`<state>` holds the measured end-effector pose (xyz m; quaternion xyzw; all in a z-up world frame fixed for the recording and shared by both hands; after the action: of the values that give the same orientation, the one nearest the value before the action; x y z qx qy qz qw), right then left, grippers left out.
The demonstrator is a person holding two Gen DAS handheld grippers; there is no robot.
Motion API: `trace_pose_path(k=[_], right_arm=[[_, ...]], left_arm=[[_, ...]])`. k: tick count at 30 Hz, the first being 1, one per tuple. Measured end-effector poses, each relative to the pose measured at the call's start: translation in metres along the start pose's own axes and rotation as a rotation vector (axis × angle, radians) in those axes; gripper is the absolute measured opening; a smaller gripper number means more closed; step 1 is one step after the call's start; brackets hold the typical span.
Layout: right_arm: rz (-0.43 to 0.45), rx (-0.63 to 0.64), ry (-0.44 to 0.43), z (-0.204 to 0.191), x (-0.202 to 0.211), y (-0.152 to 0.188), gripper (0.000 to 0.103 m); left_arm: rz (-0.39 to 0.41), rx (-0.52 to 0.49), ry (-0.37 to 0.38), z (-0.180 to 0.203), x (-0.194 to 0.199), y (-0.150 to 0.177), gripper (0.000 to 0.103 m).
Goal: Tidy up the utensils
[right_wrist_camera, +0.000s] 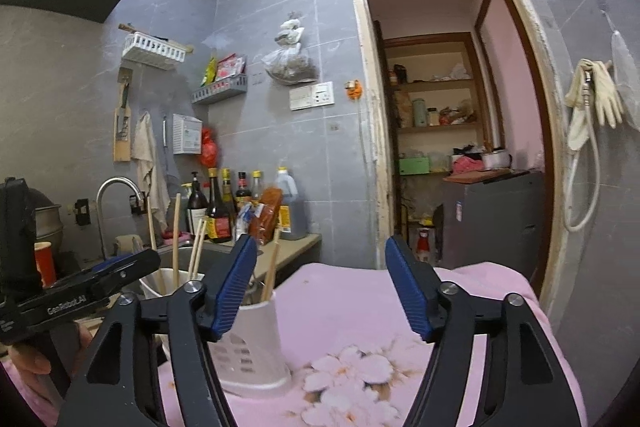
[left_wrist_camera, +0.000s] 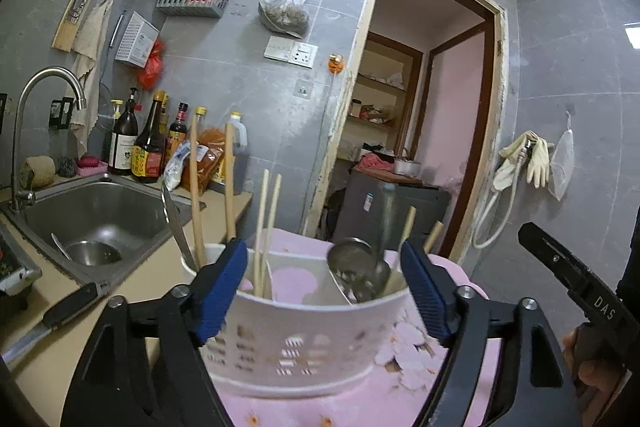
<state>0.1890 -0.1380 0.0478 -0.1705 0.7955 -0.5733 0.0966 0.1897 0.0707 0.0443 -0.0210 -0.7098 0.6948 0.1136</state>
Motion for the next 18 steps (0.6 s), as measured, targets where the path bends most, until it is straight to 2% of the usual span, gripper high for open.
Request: trace_pose_path(k=[3,5,12,14,18], right_arm=[[-0.003,-0.003,0.024,0.006,0.012,0.0,0.074],[-0.001,-0.006,0.037,0.009,0.02,0.0,0.078],[-0.007,-0.008,0.084,0.019,0.05,-0.001,0.092],[-0.011,-0.013,0.094,0.021,0.058,-0.001,0.1],[-0.015,-0.018,0.116,0.023,0.076,0.002,0.103]], left_arm=[[-0.005,-0.011,0.015,0.011,0.007,0.003,0.092],[-0.005,-0.014,0.023,0.017,0.011,0.005,0.097],[-0.029,-0.022,0.051,0.037,0.026,0.009,0.099],[-0.031,-0.015,0.063,0.041,0.033,0.01,0.1],[-0.038,-0.002,0.067,0.047,0.048,0.009,0.101]])
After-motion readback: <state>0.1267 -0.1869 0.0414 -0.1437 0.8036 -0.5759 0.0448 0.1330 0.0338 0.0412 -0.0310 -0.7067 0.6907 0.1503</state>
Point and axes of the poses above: each gripper's, at about its wrist camera, not at the fingertips, and x roughly against the way its jaws point, z to its right, y to its underside, the point moved 2 cm from there along -x, roughly the way its jaws point, and after that the axes turned 15 degrees about -x, right-handed, at the moved point
